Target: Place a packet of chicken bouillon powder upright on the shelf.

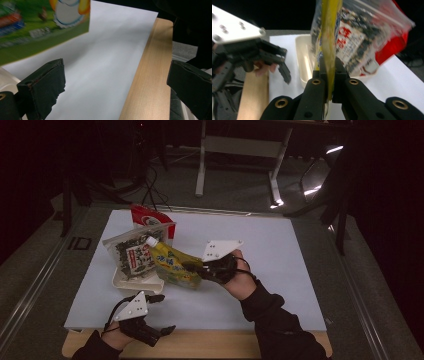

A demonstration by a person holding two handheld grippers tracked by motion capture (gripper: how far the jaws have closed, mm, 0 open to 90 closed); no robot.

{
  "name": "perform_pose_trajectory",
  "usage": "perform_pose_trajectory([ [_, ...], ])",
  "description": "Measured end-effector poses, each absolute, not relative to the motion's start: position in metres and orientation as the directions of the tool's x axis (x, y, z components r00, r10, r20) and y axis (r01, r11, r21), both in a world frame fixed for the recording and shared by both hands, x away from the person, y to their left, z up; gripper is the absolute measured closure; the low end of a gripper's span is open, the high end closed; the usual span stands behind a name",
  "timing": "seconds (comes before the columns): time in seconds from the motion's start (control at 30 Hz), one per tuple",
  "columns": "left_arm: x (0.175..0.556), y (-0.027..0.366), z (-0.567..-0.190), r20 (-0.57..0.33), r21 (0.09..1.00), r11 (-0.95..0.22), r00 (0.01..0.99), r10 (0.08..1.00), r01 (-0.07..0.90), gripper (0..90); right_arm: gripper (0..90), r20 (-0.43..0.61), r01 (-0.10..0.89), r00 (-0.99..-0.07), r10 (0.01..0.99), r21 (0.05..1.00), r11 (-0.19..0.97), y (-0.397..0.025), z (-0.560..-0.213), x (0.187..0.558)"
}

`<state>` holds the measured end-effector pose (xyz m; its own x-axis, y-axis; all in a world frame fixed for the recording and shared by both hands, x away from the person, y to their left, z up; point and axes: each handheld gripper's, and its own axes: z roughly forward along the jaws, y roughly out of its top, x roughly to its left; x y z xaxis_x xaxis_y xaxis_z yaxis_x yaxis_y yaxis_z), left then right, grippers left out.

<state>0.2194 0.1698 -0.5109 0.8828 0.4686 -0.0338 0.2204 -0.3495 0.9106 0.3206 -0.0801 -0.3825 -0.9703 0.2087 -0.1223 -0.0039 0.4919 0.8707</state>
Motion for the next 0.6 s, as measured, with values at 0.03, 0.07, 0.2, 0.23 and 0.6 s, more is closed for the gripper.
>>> perform_pose_trajectory([
  [0.03, 0.219, 0.17, -0.511, -0.033, 0.91, -0.351, 0.883, 0.468, 0.219, 2.5, 90.0, -0.117, -0.01, -0.975, 0.19, 0.875, 0.483, -0.078, -0.378, 0.322],
  [0.07, 0.219, 0.169, -0.512, -0.035, 0.91, -0.351, 0.883, 0.467, 0.222, 2.5, 90.0, -0.117, -0.01, -0.975, 0.19, 0.875, 0.483, -0.078, -0.378, 0.322],
  [0.2, 0.218, 0.167, -0.515, -0.043, 0.906, -0.356, 0.888, 0.457, 0.227, 2.6, 90.0, -0.098, -0.019, -0.983, 0.155, 0.895, 0.446, -0.072, -0.37, 0.327],
  [0.23, 0.217, 0.165, -0.516, -0.046, 0.904, -0.363, 0.892, 0.449, 0.228, 2.6, 90.0, -0.096, -0.025, -0.985, 0.142, 0.899, 0.436, -0.071, -0.368, 0.329],
  [0.6, 0.216, 0.161, -0.52, -0.051, 0.896, -0.381, 0.905, 0.422, 0.228, 2.6, 90.0, -0.126, -0.107, -0.992, 0.025, 0.92, 0.378, -0.047, -0.362, 0.34],
])
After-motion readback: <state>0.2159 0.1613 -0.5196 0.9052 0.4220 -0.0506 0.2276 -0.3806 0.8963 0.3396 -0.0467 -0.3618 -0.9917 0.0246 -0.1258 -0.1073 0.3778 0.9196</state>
